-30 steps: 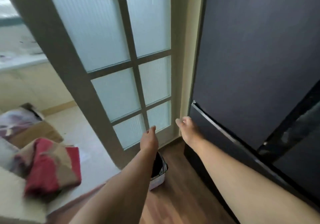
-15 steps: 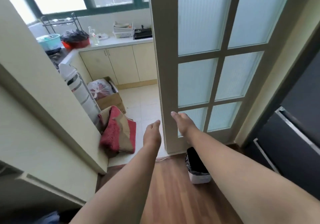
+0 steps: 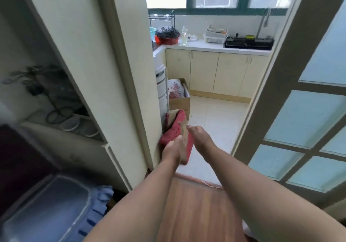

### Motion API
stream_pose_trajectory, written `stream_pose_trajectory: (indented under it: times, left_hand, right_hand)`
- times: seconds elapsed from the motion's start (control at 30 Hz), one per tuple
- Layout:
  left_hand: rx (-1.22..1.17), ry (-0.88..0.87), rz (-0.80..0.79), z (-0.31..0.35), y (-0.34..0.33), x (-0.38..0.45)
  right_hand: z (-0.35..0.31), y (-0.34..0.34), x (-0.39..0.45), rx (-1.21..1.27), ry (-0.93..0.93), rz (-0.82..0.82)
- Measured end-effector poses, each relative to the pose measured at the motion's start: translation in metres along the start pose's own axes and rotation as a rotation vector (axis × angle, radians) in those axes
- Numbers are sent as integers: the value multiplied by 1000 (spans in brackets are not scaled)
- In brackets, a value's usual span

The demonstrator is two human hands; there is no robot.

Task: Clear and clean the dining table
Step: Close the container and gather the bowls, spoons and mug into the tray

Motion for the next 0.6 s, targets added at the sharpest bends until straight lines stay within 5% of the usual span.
stream_pose_trajectory:
  times: [0.13, 0.4, 0.6]
  left_hand:
    - [-36, -62, 183, 1, 60, -2]
    - [-137, -60, 767, 21, 216, -43]
    - [-99, -31, 1050, 33, 285, -104]
  right_hand:
    - [-29, -57, -1, 106, 24, -160]
    - [-83, -198, -25, -214, 231, -492]
    - [-106, -271, -76, -285, 301, -715]
Point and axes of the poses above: each hand's wrist, its own x-axis towards the middle knuckle, its own y-axis out of the back of the hand, z = x × y, the point moved 6 cm from there along x, towards the middle knuckle, and after that the axes turned 14 degrees about -y, right-handed, at the moved point
